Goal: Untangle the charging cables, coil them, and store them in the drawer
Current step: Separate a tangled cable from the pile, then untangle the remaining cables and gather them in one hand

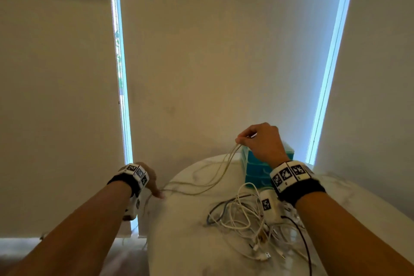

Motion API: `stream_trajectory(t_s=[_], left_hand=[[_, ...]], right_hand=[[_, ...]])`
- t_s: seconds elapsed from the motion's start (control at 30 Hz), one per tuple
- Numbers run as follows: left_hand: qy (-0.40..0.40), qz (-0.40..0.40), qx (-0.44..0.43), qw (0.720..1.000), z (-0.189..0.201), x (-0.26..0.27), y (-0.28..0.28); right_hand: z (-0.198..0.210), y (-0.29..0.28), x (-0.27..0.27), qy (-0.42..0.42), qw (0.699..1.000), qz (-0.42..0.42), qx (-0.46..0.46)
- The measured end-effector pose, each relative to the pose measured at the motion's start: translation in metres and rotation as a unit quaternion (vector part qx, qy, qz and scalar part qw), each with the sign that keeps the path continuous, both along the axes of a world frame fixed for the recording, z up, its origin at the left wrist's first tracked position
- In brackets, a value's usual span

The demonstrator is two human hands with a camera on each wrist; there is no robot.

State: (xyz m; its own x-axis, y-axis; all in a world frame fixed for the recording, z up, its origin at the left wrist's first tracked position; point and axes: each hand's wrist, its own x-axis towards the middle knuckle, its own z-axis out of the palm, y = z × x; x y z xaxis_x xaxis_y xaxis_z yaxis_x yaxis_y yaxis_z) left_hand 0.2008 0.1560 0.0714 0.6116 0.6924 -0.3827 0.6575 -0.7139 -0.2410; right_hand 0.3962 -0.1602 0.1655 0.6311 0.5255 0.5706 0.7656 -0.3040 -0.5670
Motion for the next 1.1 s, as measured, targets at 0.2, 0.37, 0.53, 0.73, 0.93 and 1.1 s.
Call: stream_trajectory(t_s=[0.2,0.37,0.53,0.73,0.93,1.1], left_hand=[[-0.394,-0.111,-0.213,0.887,0.035,0.051,-0.039],[-0.556,-0.149,-0.395,0.715,0.074,0.096,-0.148],[-0.459,-0.124,-0.443,0.76,0.058,0.125,-0.181],[-0.437,-0.139,-0.401,0.793,0.037,0.142,-0.194],[-0.479,-0.134,-0.359,0.79,0.02,0.15,-0.189],[-0.456,-0.141,-0.391,0.787,0.006,0.155,-0.218]], right_hand=[[-0.013,0.008,-0.005,0.018,0.999,0.029,0.001],[-0.015,0.015,-0.012,0.011,0.998,0.05,0.036],[-0.028,-0.008,-0.001,0.038,0.999,0.015,0.015],[-0.048,-0.045,0.016,0.125,0.99,0.057,-0.007],[-0.03,-0.112,0.037,0.132,0.942,0.033,-0.306],[-0.056,-0.129,0.042,0.125,0.95,0.013,-0.286]])
